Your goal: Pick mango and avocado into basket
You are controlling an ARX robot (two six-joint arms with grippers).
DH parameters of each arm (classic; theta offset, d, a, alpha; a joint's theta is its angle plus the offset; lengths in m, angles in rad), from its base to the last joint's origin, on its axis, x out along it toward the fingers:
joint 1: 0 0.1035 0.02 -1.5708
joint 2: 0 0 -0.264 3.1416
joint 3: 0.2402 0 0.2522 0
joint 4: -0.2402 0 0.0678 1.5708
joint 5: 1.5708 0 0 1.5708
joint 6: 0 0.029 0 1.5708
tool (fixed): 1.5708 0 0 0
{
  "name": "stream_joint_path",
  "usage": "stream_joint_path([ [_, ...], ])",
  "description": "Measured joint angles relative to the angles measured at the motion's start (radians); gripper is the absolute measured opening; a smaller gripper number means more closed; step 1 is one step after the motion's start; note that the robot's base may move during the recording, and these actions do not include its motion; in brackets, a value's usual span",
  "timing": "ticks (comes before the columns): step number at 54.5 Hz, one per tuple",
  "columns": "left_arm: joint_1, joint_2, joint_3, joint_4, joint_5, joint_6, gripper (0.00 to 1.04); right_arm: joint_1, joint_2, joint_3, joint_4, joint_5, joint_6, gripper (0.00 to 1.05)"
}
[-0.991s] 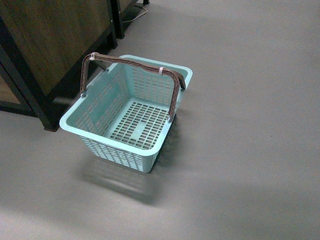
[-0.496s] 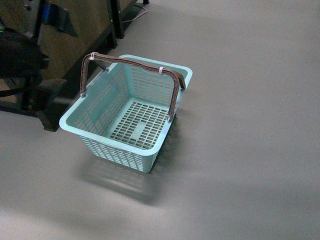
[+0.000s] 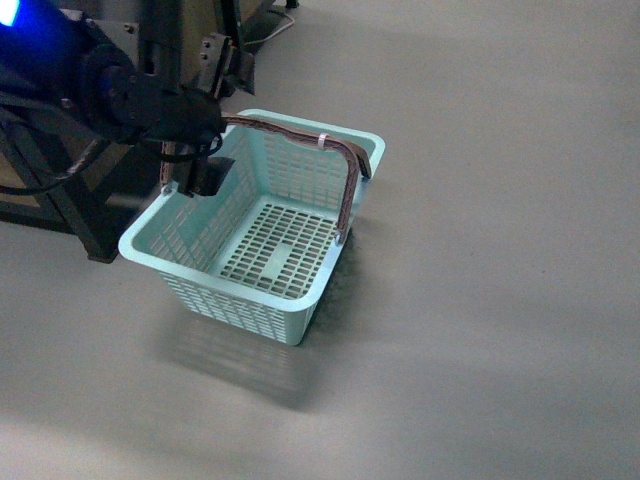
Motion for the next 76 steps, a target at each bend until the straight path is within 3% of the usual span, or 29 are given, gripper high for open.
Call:
stream_joint_path([
  [19,-0.038,0.281,0.515,-0.201,-0.001,-0.027,0.96,0.000,0.000,0.000,0.000,0.000,0.000,0.97],
  [25,-0.048,0.347,0.612,-0.245,-0.008,-0.036,0.77,0.000,0.000,0.000,0.000,0.000,0.000,0.97],
  [38,-0.056,0.361,0.630,-0.245,-0.034,-0.056,0.41,0.000,0.000,0.000,0.000,0.000,0.000,0.97],
  [47,-0.058,0.365,0.646,-0.265,-0.046,-0.075,0.35,0.000,0.000,0.000,0.000,0.000,0.000,0.97],
  [59,-0.061,0.230,0.409,-0.151,-0.058,-0.081,0.34,0.000,0.000,0.000,0.000,0.000,0.000,0.97],
  [76,-0.084,-0.296,-0.190,-0.040,-0.121,-0.103,0.34,0.000,0.000,0.000,0.000,0.000,0.000,0.97],
])
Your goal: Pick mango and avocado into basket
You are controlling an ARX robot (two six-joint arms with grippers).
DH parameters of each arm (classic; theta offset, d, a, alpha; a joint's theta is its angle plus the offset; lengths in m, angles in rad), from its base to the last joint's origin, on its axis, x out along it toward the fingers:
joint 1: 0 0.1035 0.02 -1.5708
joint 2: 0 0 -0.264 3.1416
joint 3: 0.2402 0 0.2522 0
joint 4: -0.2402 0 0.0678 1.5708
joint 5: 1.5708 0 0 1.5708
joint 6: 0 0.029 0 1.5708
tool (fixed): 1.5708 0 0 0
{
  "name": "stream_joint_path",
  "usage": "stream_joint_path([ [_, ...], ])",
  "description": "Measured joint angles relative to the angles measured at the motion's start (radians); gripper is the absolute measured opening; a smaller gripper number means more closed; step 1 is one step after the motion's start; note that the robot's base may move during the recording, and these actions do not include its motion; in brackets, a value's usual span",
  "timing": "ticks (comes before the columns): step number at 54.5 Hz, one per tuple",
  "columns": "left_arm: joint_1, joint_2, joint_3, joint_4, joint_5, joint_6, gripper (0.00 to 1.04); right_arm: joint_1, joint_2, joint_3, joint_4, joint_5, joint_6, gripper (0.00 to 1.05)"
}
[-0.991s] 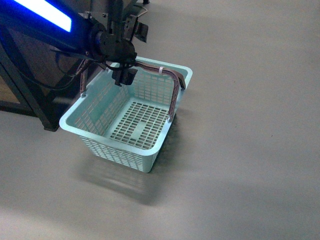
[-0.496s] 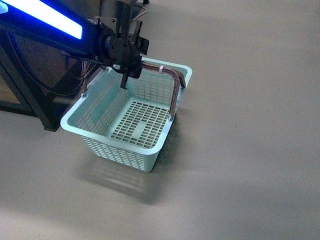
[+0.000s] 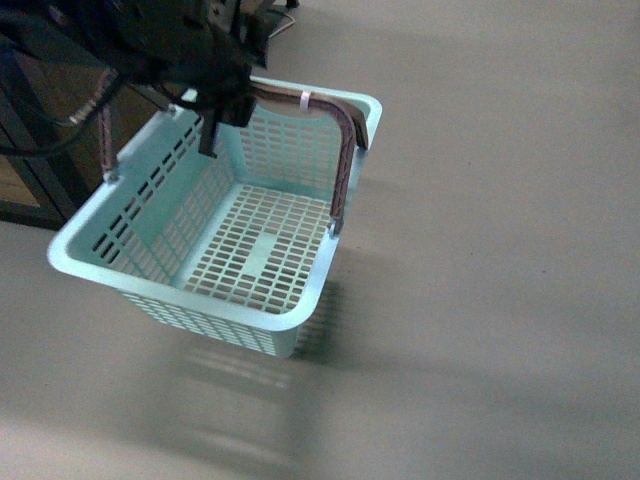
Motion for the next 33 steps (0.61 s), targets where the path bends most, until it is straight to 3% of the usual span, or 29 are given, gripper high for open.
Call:
stream_joint_path([
  [16,-0.021,-0.434,-0.344,-0.098,-0.060,-0.029,0.34,0.000,0.000,0.000,0.000,0.000,0.000,0.97],
  [33,-0.022,-0.839,-0.578,-0.227,-0.143,-0.040,0.34,0.000,0.000,0.000,0.000,0.000,0.000,0.97],
])
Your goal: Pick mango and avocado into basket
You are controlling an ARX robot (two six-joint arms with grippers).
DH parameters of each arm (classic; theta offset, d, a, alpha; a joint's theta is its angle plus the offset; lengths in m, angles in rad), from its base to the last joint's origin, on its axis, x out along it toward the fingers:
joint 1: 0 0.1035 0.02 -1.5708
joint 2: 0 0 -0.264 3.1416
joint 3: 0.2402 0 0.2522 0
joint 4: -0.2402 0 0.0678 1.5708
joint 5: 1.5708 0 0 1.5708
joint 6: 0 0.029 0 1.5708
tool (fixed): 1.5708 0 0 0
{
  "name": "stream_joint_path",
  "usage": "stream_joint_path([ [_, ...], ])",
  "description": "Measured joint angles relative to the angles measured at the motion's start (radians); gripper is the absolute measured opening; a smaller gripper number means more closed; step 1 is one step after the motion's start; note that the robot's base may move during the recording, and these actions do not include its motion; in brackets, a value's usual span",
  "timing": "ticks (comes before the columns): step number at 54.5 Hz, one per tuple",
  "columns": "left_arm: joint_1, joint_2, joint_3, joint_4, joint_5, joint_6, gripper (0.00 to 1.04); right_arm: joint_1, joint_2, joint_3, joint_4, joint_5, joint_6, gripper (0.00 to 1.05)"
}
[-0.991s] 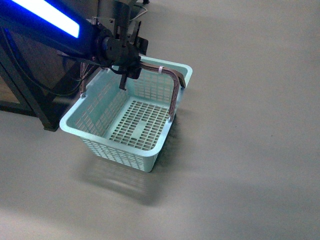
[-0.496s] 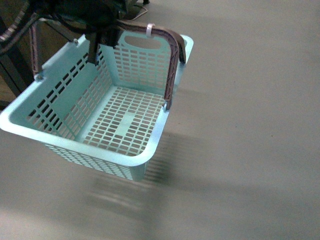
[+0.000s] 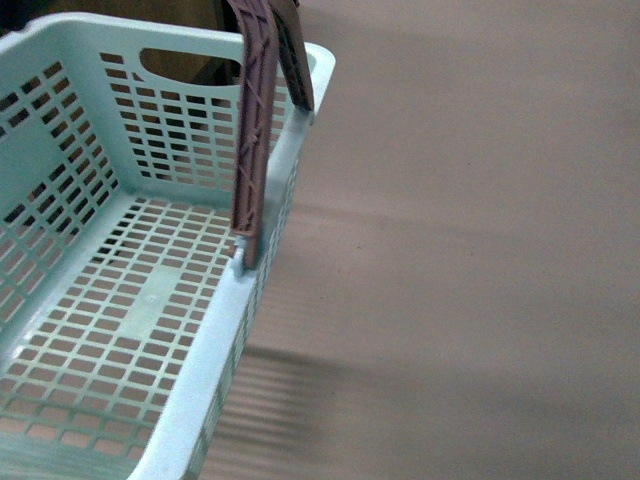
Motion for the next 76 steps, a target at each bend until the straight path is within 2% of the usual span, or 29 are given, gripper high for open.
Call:
stream_joint_path([
  [12,-0.010,-0.132,-0.040,-0.040,-0.017,-0.003,0.34,0.000,0.000,0.000,0.000,0.000,0.000,0.97],
  [76,-0.011,-0.129,-0.054,-0.043,-0.014,-0.005,0.34,0.000,0.000,0.000,0.000,0.000,0.000,0.97],
])
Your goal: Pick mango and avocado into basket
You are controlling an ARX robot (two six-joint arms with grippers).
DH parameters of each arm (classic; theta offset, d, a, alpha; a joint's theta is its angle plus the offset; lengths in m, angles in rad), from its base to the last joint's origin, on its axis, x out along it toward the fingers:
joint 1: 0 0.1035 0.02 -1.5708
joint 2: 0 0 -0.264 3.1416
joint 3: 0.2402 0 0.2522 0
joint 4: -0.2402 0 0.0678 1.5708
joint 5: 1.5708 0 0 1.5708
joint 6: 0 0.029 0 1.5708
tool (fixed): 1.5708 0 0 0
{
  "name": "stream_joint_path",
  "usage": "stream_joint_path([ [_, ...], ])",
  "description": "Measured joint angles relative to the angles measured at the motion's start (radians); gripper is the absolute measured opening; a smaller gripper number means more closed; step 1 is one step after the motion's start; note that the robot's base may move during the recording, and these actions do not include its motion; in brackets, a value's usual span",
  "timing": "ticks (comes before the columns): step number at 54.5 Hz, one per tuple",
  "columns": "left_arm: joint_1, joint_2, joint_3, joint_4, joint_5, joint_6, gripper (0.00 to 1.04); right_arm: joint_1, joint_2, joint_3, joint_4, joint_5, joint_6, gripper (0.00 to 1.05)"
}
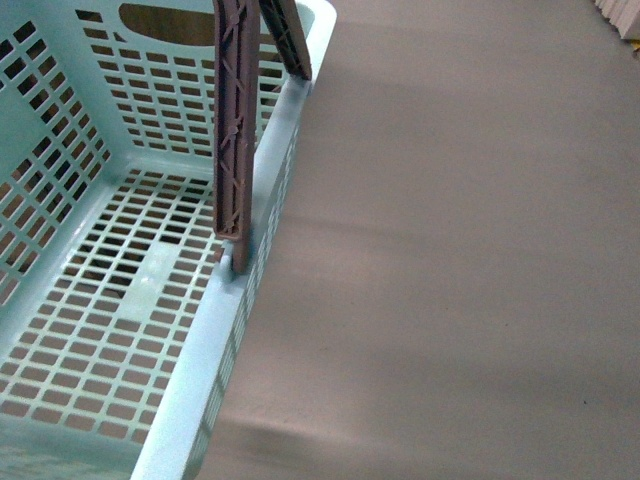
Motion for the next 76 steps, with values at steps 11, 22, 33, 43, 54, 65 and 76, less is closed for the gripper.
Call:
stream_joint_path([
  [11,0.000,0.000,0.000,0.000,0.000,0.000,0.34,0.000,0.000,0.000,0.000,0.000,0.000,0.97],
  [22,0.000,0.000,0.000,0.000,0.000,0.000,0.34,0.000,0.000,0.000,0.000,0.000,0.000,0.97],
  [33,0.000,0.000,0.000,0.000,0.000,0.000,0.34,0.000,0.000,0.000,0.000,0.000,0.000,0.97],
  [43,0.000,0.000,0.000,0.000,0.000,0.000,0.34,0.000,0.000,0.000,0.000,0.000,0.000,0.97],
  [54,0.000,0.000,0.000,0.000,-0.001,0.000,0.34,0.000,0.000,0.000,0.000,0.000,0.000,0.97],
  [65,0.000,0.000,0.000,0.000,-0.001,0.000,0.34,0.000,0.000,0.000,0.000,0.000,0.000,0.97],
  [76,0.000,-0.002,0.001,0.000,-0.002,0.000,0.34,0.000,0.000,0.000,0.000,0.000,0.000,0.97],
])
